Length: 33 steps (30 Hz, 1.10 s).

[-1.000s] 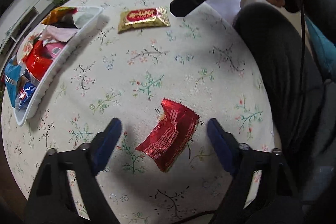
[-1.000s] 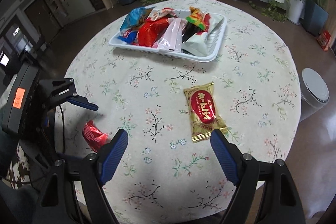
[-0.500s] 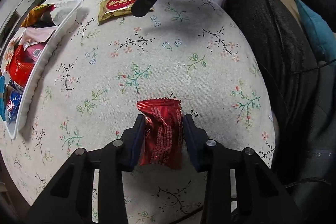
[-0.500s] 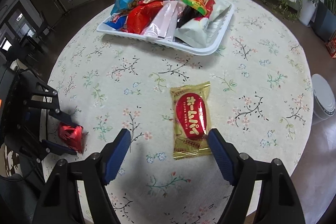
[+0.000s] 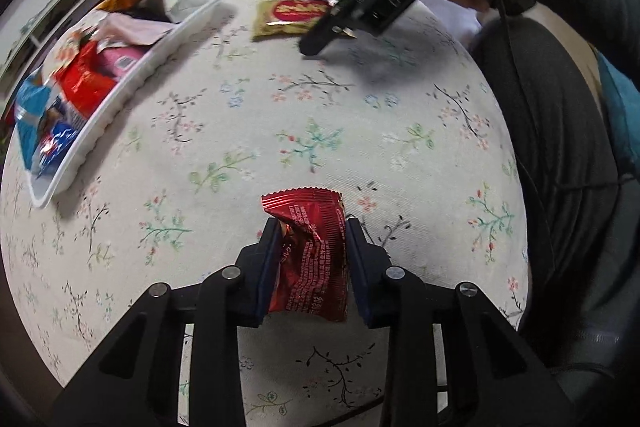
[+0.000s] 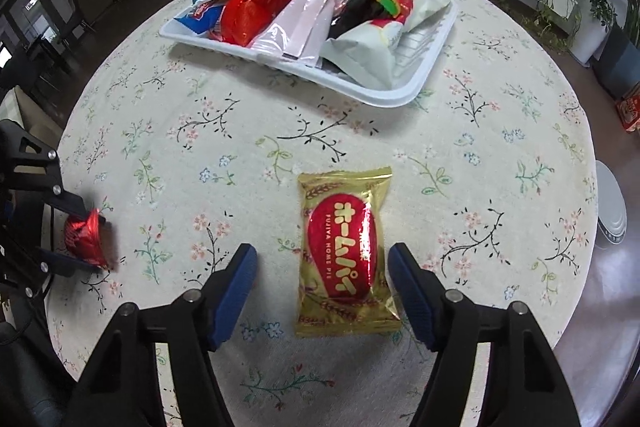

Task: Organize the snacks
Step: 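Grasp the red foil wrapper with the left gripper while the right gripper approaches the gold packet, then grasp the gold 'Home Pie' packet with the right gripper while the left gripper lifts the red wrapper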

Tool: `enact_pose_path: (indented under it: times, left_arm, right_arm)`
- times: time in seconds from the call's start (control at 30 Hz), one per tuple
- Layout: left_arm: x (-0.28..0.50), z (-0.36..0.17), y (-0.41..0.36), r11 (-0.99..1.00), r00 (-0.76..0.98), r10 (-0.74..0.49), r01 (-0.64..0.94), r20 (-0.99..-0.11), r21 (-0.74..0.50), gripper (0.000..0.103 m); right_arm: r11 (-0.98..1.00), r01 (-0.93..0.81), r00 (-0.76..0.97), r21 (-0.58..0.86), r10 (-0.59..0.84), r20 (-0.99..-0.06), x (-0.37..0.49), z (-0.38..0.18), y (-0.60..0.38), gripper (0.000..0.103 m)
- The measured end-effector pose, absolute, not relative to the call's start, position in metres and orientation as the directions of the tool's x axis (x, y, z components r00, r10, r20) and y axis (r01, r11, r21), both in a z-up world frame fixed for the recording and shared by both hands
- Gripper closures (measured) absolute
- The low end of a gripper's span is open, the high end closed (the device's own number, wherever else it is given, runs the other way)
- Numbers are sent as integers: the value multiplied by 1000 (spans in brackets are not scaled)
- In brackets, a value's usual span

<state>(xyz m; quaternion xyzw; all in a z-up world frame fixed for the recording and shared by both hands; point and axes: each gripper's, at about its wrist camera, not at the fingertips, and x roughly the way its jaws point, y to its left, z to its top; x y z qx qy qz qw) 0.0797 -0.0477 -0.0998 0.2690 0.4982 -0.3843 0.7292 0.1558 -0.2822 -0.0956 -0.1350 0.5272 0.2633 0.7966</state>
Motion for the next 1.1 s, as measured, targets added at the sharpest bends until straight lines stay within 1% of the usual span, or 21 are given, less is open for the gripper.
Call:
enact_pose_path:
  times: [0.07, 0.1, 0.17, 0.2, 0.23, 0.5, 0.9, 1.1]
  left_arm:
    - [85, -97, -44, 591, 231, -294, 806, -927, 13, 73]
    - [88, -96, -42, 610, 246, -292, 792, -924, 18, 73]
    - [91, -92, -38, 643, 269, -292, 766, -918, 21, 73]
    - [93, -90, -35, 658, 280, -294, 753, -914, 19, 73]
    - [91, -88, -34, 671, 291, -295, 742, -910, 20, 73]
    - [89, -70, -20, 731, 349, -298, 682, -888, 22, 73]
    - [107, -52, -16, 779, 405, -318, 627, -857, 7, 73]
    - [133, -30, -11, 814, 453, -339, 581, -824, -15, 73]
  right_arm:
    - [828, -559, 311, 45, 259, -914, 156, -95, -280, 44]
    - [831, -555, 312, 42, 254, -916, 156, -95, -280, 47]
    - [839, -543, 314, 40, 247, -917, 156, -94, -281, 62]
    - [842, -538, 313, 44, 248, -917, 157, -93, -282, 64]
    - [845, -532, 311, 51, 252, -916, 157, -93, -282, 69]
    - [856, -510, 329, 87, 288, -899, 146, -88, -284, 69]
    - [844, -505, 378, 178, 403, -834, 146, -42, -277, 69]
    - [854, -471, 412, 223, 436, -800, 158, -25, -272, 69]
